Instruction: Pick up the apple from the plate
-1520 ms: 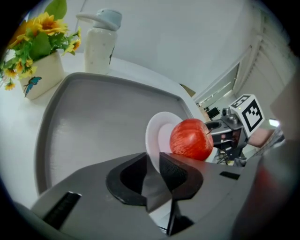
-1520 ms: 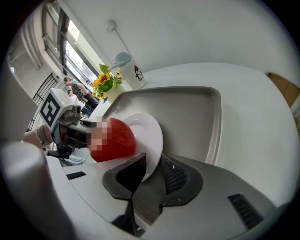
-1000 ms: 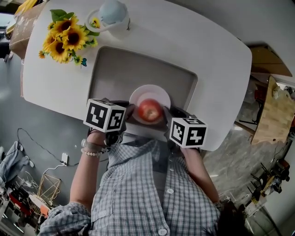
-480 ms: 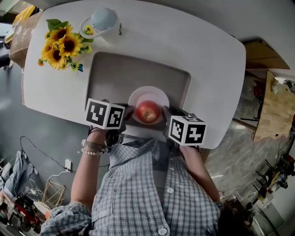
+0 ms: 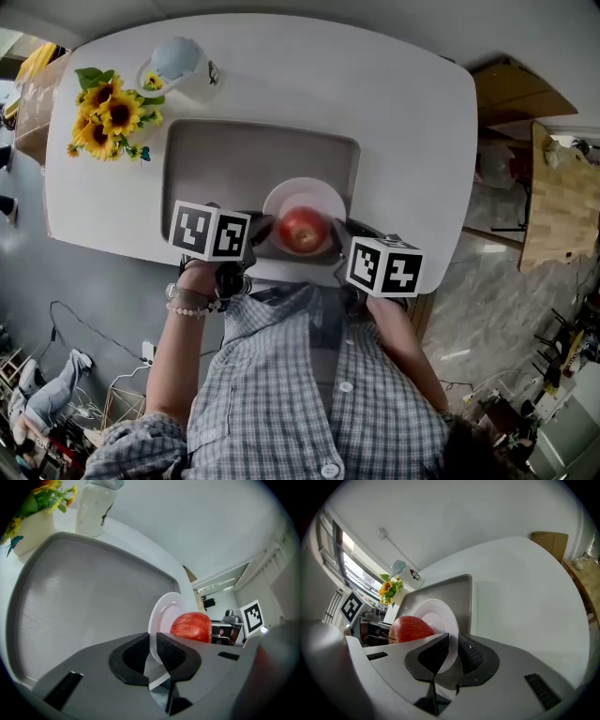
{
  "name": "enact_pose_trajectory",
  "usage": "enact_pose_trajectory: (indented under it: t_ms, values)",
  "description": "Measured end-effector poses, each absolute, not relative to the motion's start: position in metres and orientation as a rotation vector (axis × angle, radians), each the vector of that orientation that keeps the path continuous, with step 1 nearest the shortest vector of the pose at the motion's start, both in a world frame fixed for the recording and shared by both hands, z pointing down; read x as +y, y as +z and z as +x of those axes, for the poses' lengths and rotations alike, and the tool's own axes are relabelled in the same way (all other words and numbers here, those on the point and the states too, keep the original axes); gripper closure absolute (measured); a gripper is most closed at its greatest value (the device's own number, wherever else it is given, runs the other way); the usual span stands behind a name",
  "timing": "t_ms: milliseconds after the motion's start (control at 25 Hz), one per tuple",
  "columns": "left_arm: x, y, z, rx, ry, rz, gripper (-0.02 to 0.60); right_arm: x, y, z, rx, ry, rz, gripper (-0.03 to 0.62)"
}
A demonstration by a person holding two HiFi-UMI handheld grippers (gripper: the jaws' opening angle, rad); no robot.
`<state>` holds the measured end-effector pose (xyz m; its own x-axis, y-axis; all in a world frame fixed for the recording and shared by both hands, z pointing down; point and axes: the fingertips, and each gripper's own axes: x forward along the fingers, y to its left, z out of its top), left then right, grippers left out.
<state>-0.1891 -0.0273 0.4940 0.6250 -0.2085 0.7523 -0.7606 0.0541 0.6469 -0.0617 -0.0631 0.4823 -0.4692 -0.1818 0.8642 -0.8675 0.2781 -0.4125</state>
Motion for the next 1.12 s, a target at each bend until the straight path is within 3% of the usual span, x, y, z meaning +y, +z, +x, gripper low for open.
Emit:
enact_pose_trajectory:
  t_ms: [1120]
  values:
    - [-0.061, 0.478, -0.021, -0.7, 0.608, 1.643, 0.531, -0.071, 0.465, 0.113, -1.783, 1.323, 1.242, 0.525]
